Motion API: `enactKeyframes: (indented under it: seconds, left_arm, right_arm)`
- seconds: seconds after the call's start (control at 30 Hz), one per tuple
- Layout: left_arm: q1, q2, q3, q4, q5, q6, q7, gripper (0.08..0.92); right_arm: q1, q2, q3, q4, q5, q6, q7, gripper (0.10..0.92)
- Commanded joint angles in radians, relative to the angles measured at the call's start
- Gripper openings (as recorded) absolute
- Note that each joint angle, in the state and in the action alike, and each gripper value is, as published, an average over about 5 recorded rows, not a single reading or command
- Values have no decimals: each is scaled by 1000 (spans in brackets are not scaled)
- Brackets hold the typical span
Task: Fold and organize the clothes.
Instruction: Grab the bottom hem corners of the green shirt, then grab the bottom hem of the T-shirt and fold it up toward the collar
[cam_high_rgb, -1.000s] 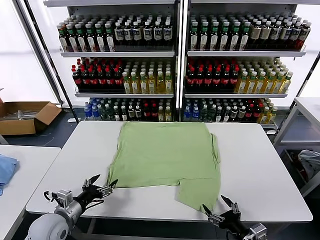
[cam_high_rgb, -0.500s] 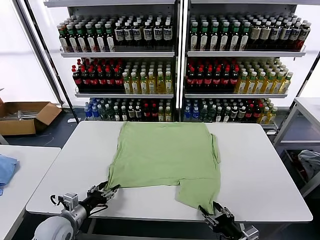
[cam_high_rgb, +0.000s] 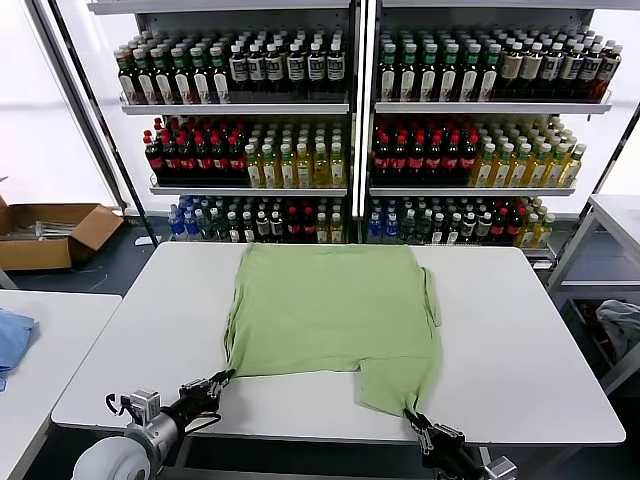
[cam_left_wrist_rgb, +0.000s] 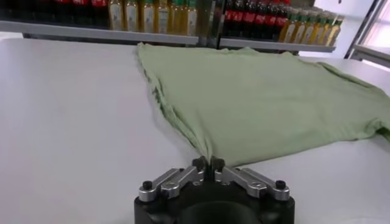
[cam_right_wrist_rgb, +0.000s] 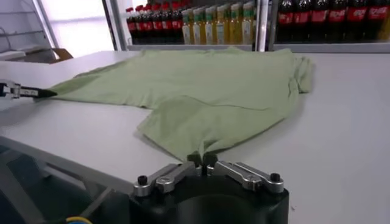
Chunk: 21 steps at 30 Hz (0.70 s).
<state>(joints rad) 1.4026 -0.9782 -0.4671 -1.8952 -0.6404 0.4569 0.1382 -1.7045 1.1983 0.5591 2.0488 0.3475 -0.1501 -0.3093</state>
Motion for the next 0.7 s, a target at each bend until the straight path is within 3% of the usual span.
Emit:
enactKeyframes:
  seconds: [0.03,0.33,0.7]
  left_arm:
    - [70,-7,-47,-121,-54,-20,2,104]
    - [187,-48,-139,-246,-48,-27,8,94]
    - [304,-27,-249,-340,-64,-16,8,94]
  right_arm:
    - [-23,2,33,-6,153,165,-83,109]
    - [-144,60,122,-4,230,291,-270,109]
    - [-258,84,158,41,258,349,-318,109]
